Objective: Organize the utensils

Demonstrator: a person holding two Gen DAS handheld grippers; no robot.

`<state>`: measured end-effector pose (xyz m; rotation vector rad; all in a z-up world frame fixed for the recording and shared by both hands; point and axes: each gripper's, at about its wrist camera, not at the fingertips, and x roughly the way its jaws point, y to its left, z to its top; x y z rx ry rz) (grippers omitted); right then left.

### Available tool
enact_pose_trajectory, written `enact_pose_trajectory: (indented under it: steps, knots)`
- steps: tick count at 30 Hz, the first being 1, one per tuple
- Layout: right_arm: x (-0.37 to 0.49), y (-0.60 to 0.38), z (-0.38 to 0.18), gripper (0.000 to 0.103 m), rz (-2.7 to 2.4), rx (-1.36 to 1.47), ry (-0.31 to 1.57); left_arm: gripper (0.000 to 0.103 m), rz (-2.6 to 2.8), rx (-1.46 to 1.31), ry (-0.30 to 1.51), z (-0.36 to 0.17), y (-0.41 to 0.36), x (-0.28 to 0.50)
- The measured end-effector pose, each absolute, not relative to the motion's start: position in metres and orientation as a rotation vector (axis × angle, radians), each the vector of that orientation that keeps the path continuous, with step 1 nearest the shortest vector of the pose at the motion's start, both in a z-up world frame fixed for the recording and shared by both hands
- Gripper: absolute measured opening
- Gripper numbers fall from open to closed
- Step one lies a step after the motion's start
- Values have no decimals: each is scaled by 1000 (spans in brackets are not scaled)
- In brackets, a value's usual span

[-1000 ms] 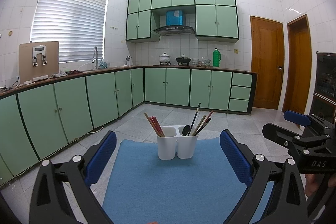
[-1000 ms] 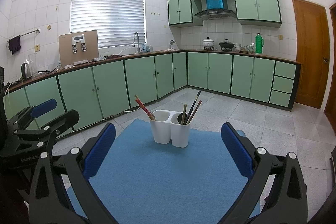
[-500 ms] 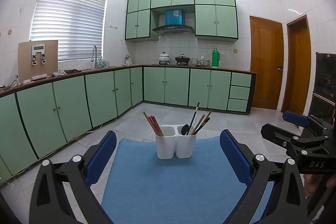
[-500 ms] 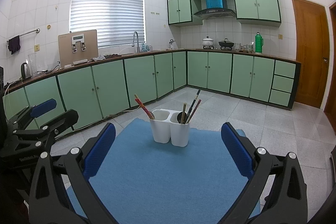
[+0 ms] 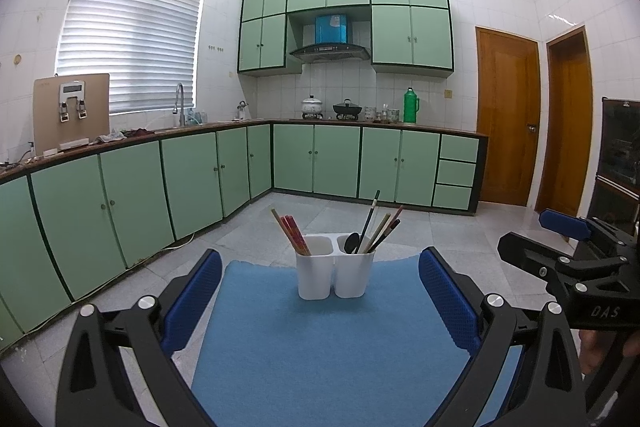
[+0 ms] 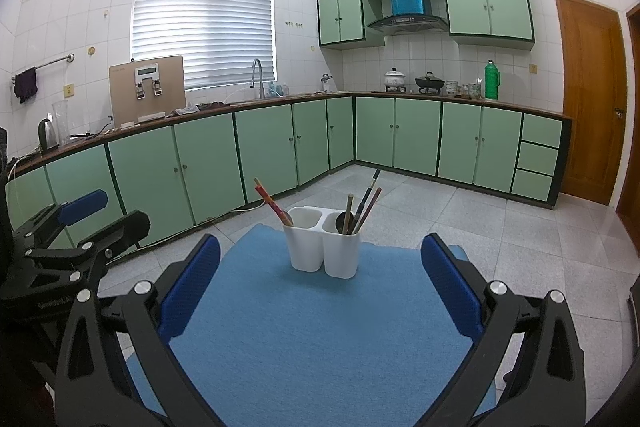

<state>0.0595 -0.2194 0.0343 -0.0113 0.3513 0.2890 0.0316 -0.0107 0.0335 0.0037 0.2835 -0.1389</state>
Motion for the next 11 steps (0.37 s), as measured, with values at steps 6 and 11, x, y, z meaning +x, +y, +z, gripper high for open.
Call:
enact_pose_trajectory:
  steps: [6,11]
  knots:
    - [59,-220,31,98,285,-10,354,97,-140,4,289,32,-11,35]
    - [59,-219,31,98,285,-11,355,97,-139,5,290,32,-10,35]
